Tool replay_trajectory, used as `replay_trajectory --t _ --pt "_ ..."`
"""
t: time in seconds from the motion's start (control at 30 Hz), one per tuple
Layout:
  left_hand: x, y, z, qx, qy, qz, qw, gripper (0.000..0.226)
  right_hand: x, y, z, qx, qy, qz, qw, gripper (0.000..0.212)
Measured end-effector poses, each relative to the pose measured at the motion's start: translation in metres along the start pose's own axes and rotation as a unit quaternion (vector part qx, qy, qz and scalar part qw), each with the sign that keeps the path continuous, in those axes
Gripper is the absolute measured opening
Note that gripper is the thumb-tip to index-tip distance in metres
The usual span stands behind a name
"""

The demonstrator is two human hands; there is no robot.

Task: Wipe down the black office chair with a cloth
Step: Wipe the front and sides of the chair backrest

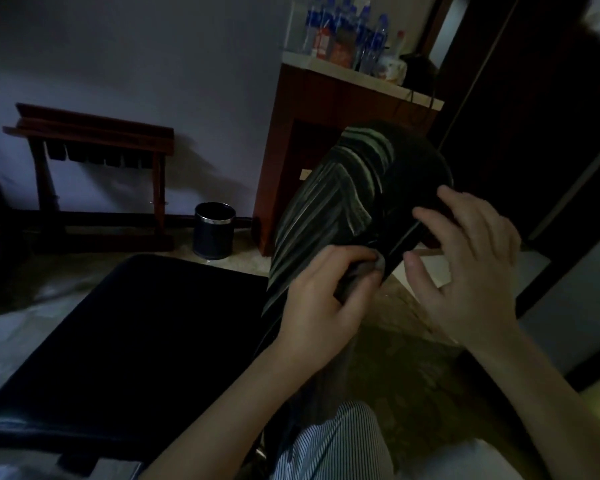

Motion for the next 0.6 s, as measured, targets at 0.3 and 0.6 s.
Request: replay_trajectory --t 0.3,0.6 --pt "0.008 -0.046 0.001 -0.019 -0.013 -0.013 1.000 0.021 0.002 -0.006 -0.001 -0.081 0.044 0.034 0.995 0.045" --pt "0.009 -0.013 0.021 -0.056 -0.061 -0.032 0.996 0.036 0.009 -0.006 0.032 -0.152 0.100 0.082 0.980 0.047"
Point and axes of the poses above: each hand's wrist, its own y-axis away from the middle knuckle, its own x-axis out of the palm, z = x × y, the point moved 9 cm from there along -y, towards the middle knuckle, and after that the axes turned 15 degrees about y, right-handed, at the moved point
